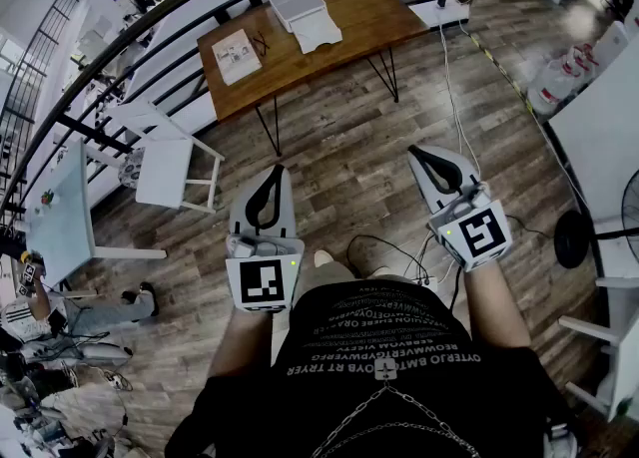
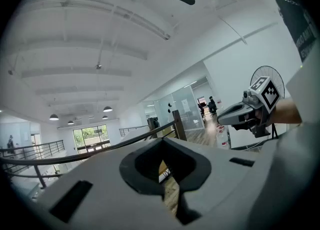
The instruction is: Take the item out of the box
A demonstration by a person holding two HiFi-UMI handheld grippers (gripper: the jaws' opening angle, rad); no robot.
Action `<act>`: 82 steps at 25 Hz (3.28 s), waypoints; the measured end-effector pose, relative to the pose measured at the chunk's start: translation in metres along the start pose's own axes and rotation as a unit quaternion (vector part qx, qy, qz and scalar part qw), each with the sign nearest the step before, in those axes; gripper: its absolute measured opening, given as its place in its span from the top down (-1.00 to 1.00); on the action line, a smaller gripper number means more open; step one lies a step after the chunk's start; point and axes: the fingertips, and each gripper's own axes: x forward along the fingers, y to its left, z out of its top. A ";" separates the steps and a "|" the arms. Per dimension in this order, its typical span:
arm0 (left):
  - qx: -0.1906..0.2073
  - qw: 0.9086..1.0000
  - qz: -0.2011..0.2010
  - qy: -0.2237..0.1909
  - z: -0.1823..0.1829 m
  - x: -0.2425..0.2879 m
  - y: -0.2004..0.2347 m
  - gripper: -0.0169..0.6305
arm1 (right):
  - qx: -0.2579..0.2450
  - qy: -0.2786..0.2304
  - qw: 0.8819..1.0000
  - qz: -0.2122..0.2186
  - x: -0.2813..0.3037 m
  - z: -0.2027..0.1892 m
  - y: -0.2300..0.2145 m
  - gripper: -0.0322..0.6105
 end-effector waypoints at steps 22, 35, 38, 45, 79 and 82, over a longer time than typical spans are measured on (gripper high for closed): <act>-0.014 0.999 0.006 0.043 -0.052 0.087 0.059 0.93 | 0.033 0.028 0.999 -0.014 0.103 -0.030 -0.051 0.56; -0.015 0.999 -0.006 0.034 -0.067 0.181 0.134 0.93 | 0.037 0.053 0.998 0.002 0.220 -0.032 -0.081 0.41; -0.021 0.999 -0.003 0.040 -0.075 0.188 0.155 0.93 | 0.034 0.050 0.998 0.006 0.245 -0.026 -0.080 0.40; -0.030 0.999 0.002 0.039 -0.090 0.205 0.209 0.93 | 0.024 0.048 0.998 0.015 0.307 -0.010 -0.071 0.40; -0.045 0.996 -0.003 0.076 -0.122 0.277 0.236 0.93 | 0.062 0.050 0.996 0.043 0.388 -0.032 -0.117 0.38; -0.039 0.997 -0.006 0.073 -0.120 0.305 0.235 0.93 | 0.064 0.053 0.995 0.048 0.401 -0.037 -0.136 0.38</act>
